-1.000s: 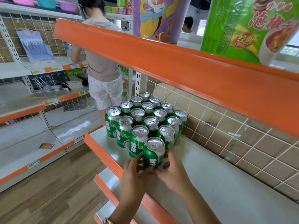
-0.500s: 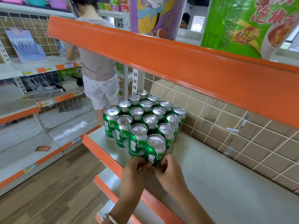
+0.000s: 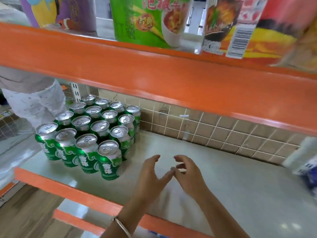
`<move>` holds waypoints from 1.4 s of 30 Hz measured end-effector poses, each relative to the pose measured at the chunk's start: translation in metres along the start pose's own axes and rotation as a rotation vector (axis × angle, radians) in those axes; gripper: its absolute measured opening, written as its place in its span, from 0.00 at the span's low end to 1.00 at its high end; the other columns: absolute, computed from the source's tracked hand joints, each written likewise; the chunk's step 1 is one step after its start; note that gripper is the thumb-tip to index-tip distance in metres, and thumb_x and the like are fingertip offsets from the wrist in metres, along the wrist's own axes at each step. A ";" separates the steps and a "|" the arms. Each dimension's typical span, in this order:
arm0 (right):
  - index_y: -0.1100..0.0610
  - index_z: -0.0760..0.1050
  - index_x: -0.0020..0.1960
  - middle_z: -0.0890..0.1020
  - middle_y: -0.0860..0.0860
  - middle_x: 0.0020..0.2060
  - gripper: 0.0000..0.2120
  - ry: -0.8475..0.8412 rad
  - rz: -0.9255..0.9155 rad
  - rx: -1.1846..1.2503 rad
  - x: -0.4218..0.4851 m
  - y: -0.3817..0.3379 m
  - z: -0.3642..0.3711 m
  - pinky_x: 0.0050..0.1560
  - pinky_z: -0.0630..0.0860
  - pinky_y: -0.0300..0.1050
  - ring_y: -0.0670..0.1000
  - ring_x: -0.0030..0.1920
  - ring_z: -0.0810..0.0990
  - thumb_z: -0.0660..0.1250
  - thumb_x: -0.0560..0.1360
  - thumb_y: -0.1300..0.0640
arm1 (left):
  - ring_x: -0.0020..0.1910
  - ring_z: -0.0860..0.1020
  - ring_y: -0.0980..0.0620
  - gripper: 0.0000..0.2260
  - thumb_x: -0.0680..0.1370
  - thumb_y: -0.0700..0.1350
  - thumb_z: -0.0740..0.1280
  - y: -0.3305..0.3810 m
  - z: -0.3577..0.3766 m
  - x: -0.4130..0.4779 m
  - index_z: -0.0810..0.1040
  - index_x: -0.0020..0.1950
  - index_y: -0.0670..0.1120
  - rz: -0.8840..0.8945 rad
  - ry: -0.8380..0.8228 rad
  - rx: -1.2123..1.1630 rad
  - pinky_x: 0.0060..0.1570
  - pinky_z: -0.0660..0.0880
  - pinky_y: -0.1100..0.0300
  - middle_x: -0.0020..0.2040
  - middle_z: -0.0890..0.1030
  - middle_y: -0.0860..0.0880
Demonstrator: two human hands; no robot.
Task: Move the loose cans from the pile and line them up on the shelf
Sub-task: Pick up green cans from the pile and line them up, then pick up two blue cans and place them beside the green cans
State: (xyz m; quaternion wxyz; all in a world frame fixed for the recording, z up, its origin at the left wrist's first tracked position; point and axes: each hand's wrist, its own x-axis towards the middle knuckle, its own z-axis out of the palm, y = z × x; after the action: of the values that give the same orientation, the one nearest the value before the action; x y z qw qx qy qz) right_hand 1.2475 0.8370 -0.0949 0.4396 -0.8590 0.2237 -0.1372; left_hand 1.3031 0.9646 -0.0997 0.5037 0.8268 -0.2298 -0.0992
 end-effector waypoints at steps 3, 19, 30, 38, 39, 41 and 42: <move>0.53 0.70 0.67 0.74 0.46 0.62 0.20 0.113 0.058 -0.004 -0.019 0.020 -0.044 0.57 0.73 0.38 0.44 0.56 0.74 0.68 0.75 0.56 | 0.69 0.67 0.53 0.37 0.70 0.58 0.72 0.029 0.025 0.004 0.61 0.74 0.52 -0.028 -0.173 -0.014 0.66 0.68 0.57 0.72 0.65 0.54; 0.52 0.66 0.70 0.69 0.47 0.66 0.26 0.458 0.236 0.089 -0.174 0.114 -0.234 0.58 0.69 0.39 0.43 0.59 0.70 0.69 0.74 0.52 | 0.74 0.61 0.52 0.42 0.68 0.56 0.74 0.166 0.202 -0.090 0.58 0.76 0.51 0.221 -0.519 -0.065 0.70 0.62 0.56 0.75 0.62 0.51; 0.54 0.65 0.70 0.70 0.46 0.60 0.28 0.872 0.389 0.092 -0.301 0.177 -0.354 0.61 0.70 0.45 0.49 0.61 0.71 0.71 0.73 0.57 | 0.73 0.62 0.55 0.43 0.66 0.53 0.76 0.271 0.336 -0.188 0.58 0.75 0.51 0.392 -0.765 -0.195 0.60 0.60 0.68 0.73 0.64 0.53; 0.55 0.66 0.70 0.71 0.49 0.58 0.27 1.116 0.522 0.104 -0.360 0.235 -0.429 0.64 0.71 0.52 0.51 0.59 0.72 0.69 0.74 0.57 | 0.72 0.61 0.57 0.43 0.66 0.52 0.77 0.330 0.443 -0.235 0.57 0.75 0.52 0.485 -0.964 -0.248 0.62 0.59 0.68 0.74 0.63 0.51; 0.55 0.66 0.70 0.71 0.49 0.59 0.26 1.128 0.531 0.098 -0.364 0.243 -0.439 0.64 0.71 0.53 0.51 0.61 0.73 0.69 0.74 0.57 | 0.73 0.60 0.56 0.44 0.66 0.52 0.77 0.335 0.458 -0.238 0.57 0.76 0.51 0.484 -0.979 -0.254 0.63 0.59 0.67 0.75 0.62 0.51; 0.54 0.65 0.71 0.71 0.50 0.61 0.26 1.136 0.556 0.088 -0.365 0.261 -0.461 0.64 0.71 0.52 0.52 0.63 0.72 0.69 0.75 0.56 | 0.73 0.59 0.56 0.45 0.66 0.51 0.77 0.345 0.489 -0.240 0.56 0.76 0.49 0.461 -1.009 -0.260 0.63 0.58 0.67 0.75 0.61 0.50; 0.54 0.65 0.71 0.71 0.51 0.62 0.26 1.124 0.573 0.083 -0.364 0.270 -0.473 0.64 0.70 0.49 0.52 0.64 0.72 0.68 0.75 0.55 | 0.73 0.60 0.57 0.45 0.66 0.52 0.77 0.349 0.504 -0.239 0.56 0.76 0.48 0.441 -1.021 -0.268 0.63 0.58 0.67 0.75 0.61 0.49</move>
State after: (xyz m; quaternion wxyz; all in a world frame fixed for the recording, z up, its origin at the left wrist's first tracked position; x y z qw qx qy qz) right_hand 0.6580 0.5544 -0.0571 0.3070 -0.5440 0.6362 -0.4528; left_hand 0.7970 0.5468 -0.0474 0.4381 0.5352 -0.5966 -0.4071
